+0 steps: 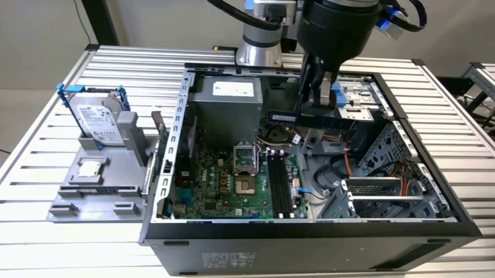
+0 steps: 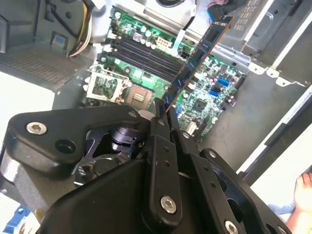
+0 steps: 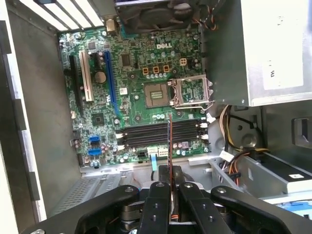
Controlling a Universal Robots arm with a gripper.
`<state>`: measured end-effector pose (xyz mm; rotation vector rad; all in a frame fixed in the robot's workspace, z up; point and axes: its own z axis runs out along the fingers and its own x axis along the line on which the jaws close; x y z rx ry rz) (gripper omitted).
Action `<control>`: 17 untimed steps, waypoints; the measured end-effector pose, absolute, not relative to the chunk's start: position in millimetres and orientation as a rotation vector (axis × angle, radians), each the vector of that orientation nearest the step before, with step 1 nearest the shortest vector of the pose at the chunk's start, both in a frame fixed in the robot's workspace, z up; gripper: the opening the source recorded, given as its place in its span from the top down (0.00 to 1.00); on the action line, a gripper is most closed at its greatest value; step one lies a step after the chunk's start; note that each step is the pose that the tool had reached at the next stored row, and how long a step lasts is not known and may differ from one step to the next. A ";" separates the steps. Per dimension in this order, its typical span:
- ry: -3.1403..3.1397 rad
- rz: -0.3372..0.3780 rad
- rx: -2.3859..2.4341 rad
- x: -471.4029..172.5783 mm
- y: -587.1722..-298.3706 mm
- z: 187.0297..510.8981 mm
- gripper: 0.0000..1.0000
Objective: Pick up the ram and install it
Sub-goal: 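Pick up the ram and move it above insertion slot, then insert the ram into the slot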
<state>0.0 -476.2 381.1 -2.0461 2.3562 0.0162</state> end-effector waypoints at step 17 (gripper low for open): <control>2.308 0.017 -2.100 -0.1 -449.4 380.9 1.00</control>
